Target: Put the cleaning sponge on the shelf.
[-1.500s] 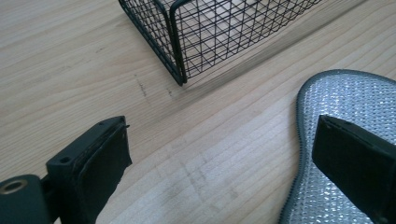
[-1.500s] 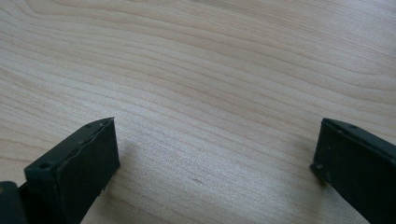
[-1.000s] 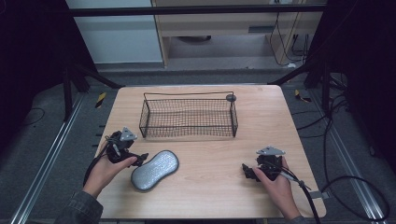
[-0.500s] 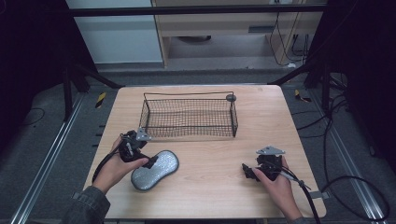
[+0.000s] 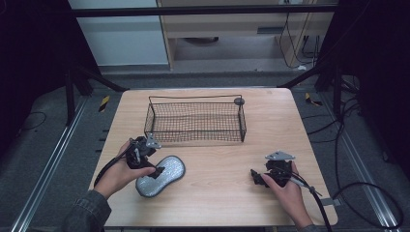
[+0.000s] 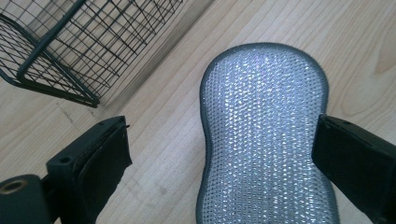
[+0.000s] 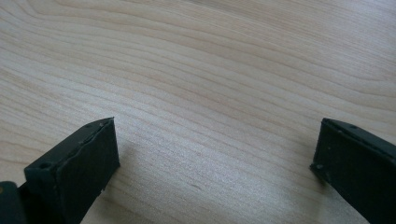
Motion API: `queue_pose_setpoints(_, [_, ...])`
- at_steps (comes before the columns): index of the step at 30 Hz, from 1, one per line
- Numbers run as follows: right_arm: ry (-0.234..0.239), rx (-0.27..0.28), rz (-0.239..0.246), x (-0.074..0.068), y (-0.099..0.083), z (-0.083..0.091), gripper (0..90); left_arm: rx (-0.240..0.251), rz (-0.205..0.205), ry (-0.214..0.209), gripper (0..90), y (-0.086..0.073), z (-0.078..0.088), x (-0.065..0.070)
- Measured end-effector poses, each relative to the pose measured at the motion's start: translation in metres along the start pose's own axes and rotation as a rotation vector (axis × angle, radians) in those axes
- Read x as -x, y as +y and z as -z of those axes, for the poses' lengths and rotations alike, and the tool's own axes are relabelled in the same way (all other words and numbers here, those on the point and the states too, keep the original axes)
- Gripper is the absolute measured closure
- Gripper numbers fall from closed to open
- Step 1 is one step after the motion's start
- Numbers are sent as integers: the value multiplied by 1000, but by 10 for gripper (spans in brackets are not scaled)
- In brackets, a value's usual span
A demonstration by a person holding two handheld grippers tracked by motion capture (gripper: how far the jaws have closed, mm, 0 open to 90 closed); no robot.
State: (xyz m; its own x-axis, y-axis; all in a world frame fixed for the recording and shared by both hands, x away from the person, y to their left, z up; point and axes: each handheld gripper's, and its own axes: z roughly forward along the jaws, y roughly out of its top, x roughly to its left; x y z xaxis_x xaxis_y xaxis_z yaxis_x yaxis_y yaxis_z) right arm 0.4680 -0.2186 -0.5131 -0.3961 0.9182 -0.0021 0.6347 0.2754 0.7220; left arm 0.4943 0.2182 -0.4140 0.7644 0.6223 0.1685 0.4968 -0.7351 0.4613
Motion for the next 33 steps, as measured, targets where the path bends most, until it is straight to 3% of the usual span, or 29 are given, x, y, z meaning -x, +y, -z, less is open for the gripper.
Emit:
queue_pose_setpoints(6, [0, 0, 0, 0, 0, 0, 4, -4, -13, -8, 37, 6, 7, -1])
queue_pose_setpoints(15, [0, 0, 0, 0, 0, 0, 4, -85, -58, -44, 38, 9, 3, 5])
queue_pose_setpoints(33, [-2, 0, -2, 0, 0, 0, 4, -159, -71, -92, 39, 18, -7, 13])
